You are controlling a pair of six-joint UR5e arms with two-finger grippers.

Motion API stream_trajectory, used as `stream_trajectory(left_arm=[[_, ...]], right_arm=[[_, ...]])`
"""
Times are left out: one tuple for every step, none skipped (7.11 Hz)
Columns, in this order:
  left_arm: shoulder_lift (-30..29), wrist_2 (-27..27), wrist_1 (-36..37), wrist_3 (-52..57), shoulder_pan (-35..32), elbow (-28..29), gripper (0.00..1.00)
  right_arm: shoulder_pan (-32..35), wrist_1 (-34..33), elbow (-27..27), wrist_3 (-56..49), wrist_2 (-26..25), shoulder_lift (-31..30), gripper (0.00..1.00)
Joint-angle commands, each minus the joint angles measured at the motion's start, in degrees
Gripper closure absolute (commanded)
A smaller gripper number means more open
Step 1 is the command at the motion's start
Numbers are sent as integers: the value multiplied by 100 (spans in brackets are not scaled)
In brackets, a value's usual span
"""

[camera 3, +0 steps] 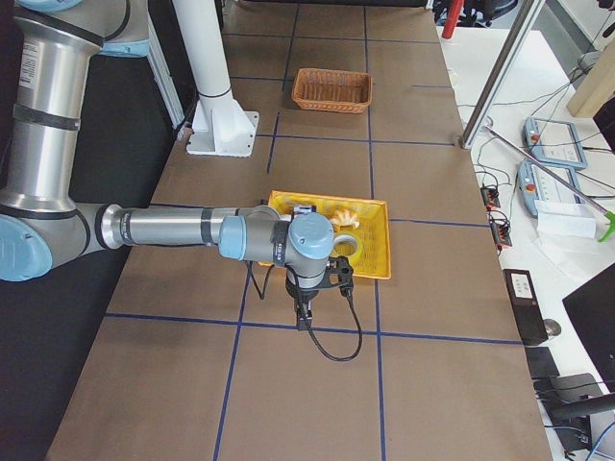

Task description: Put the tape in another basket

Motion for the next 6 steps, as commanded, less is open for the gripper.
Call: stream_trajectory(left_arm=[[0,0,12,9,4,-35,0],[-9,0,12,9,4,-44,0],[-26,44,-23,-9,47,-122,0],[-70,-8,-40,-35,65,-166,0],[-166,-9,-215,-26,74,-289,0],[-271,0,-843,-35,83,-281,0]], right_arm=[[-4,9,4,0,0,17,0],[-13,9,4,9,0,148,0],[-22,35,22,-52,-9,323,0],[-39,392,30,8,0,377,0],[-231,761,30,9,9,413,0],[-668,1043,-22,0,-35,691,0]])
